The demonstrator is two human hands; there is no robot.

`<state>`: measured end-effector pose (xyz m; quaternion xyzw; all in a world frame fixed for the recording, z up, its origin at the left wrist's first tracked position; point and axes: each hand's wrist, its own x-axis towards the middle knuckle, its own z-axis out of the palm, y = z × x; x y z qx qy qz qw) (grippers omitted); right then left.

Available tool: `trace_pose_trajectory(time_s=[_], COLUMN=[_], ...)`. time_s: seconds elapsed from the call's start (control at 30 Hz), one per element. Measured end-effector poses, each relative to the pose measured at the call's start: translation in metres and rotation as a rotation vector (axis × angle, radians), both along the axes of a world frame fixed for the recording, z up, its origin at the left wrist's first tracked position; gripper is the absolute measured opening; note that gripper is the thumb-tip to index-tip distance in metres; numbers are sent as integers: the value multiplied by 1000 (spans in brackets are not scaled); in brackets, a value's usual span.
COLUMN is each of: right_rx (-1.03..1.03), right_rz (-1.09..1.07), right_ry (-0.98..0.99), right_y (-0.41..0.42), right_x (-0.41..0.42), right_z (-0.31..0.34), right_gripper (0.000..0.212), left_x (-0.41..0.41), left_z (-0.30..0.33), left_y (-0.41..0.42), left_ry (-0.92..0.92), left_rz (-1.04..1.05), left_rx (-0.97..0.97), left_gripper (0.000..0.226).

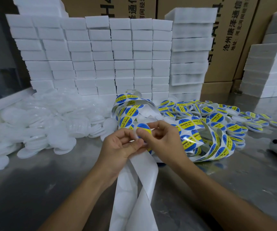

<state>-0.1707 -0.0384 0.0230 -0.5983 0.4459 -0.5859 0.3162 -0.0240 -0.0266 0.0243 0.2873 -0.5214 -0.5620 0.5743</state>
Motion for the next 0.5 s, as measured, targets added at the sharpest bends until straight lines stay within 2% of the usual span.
trace_pose_trajectory(time_s=[0.07, 0.1, 0.17, 0.33, 0.37, 0.43, 0.5], right_rx=[34, 42, 40, -19, -35, -63, -49], right_rz=[-62, -79, -56, 53, 90, 128, 146], right_ry=[37, 24, -18, -33, -25, 42, 77], right_y=[-1, -1, -3, -4, -3, 0, 3], right_x=[0, 0, -4, -7, -5, 0, 5], right_z=[-1, 0, 2, 1, 1, 1, 1], right_gripper=[52, 58, 55, 8, 6, 31, 37], left_x=[0, 0, 0, 2, 3, 5, 6], left_z=[-1, -1, -2, -2, -3, -2, -2], left_y=[0, 0, 0, -4, -5, -7, -8], left_ry=[-95, -136, -159, -38, -9, 18, 4], left_rz=[-3, -5, -6, 27, 56, 132, 208], left_rx=[-43, -53, -44, 27, 46, 75, 77], left_gripper=[13, 15, 15, 9, 12, 16, 16])
